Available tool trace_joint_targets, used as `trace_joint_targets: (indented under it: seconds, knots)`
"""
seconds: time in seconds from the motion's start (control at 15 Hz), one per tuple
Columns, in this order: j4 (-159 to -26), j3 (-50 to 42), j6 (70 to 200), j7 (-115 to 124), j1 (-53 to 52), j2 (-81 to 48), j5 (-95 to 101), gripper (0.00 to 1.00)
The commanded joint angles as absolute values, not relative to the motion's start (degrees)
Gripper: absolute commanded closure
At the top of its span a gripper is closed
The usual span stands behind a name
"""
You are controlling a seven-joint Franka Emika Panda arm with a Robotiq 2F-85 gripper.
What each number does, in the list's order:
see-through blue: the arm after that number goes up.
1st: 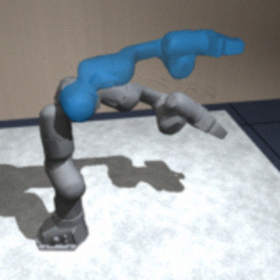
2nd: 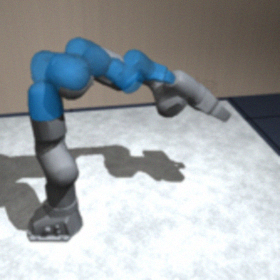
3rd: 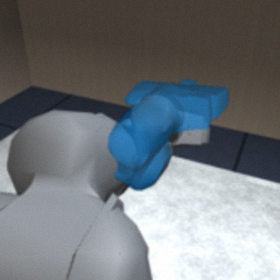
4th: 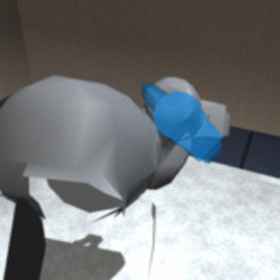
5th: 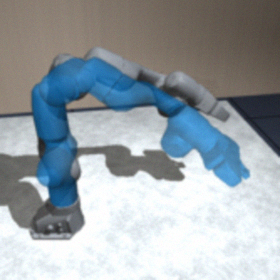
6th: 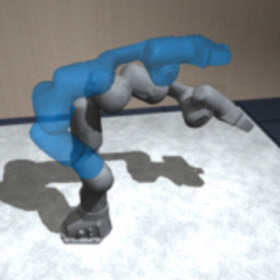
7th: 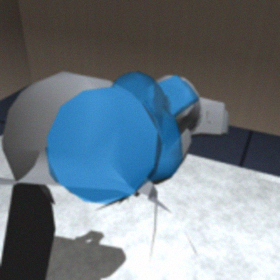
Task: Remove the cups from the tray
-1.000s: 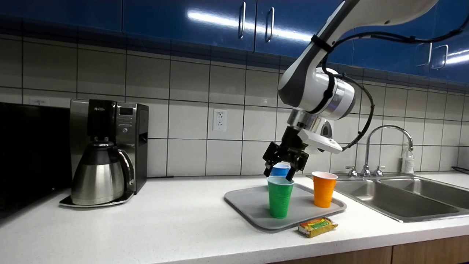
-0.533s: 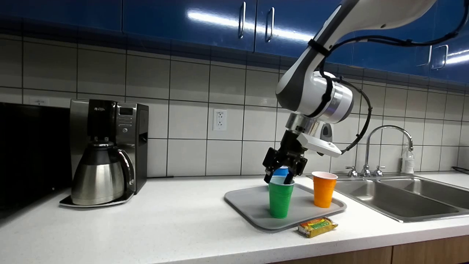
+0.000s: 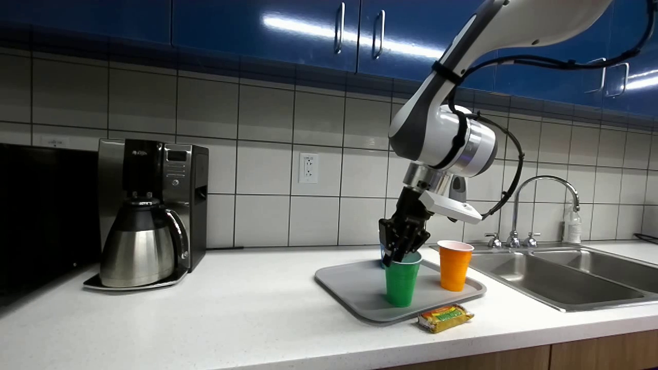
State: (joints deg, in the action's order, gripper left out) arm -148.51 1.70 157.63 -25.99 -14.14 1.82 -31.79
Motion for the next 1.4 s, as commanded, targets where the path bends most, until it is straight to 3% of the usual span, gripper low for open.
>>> trace_joint_targets:
  seconds: [0.0,1.33]
  knots:
    - [-147.9,3.4,157.6,-27.2,-12.1,1.7,-32.1,1.0]
    - [-149.6,5.9,160.4,-23.6,-13.7,8.4,-28.3,0.99]
